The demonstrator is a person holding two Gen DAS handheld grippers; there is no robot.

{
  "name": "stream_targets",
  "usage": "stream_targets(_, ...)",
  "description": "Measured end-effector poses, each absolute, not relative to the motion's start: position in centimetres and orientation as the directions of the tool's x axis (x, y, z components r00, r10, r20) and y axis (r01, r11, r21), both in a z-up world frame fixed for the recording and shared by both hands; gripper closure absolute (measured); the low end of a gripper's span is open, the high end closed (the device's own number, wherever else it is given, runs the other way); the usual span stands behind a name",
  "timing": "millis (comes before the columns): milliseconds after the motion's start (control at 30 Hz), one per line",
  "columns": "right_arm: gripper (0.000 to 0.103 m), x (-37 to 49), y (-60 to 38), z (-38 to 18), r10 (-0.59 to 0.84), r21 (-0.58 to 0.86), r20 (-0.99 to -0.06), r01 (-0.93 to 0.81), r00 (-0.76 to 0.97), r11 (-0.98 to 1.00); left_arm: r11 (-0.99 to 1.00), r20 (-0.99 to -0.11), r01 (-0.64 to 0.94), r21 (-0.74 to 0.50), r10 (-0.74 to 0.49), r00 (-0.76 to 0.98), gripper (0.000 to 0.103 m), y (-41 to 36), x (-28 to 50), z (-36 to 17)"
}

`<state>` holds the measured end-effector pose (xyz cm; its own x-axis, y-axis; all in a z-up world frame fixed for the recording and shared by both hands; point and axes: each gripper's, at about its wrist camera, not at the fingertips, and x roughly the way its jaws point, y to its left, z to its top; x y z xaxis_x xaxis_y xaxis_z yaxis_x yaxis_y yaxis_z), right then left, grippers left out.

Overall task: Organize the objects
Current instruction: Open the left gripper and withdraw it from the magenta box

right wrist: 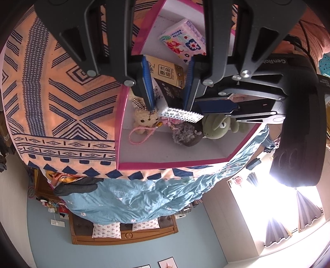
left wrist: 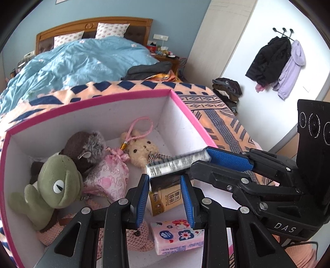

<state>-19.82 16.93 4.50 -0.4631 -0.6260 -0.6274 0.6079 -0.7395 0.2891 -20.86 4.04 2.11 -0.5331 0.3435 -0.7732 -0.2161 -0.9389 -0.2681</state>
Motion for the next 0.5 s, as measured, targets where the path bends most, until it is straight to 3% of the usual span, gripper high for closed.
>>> stream_targets(133,0.071,-20.1,16.9,3.9,-0.618,0.299,-0.636,0.591,-0.463,-0.749,-0.943,-0.779,-0.198,-0.269,0.334,-0.531,0.067,4.0,-20.8,1.9)
stream_targets(267,0.068,-19.6,17.2,4.1,-0.620,0.300,-0.625,0.588,-0.474,-0.752,-0.956,-0.759,-0.176,-0.235,0.293,-0.581,0.046,3.5,-19.7,2.5)
stream_targets(400,0.052,-18.3,17.6,4.6,-0.609,0.272,-0.610,0.589,-0.507,-0.761,-0.958,-0.702,-0.179,-0.224,0.286,-0.652,0.026,2.6,-17.3,3.8)
stream_targets(500,0.051,-16.9,17.9,4.7,-0.618,0.268,-0.598,0.599,-0.510,-0.755,-0.960,-0.642,-0.195,-0.201,0.280,-0.714,0.018,2.0,-14.7,4.9)
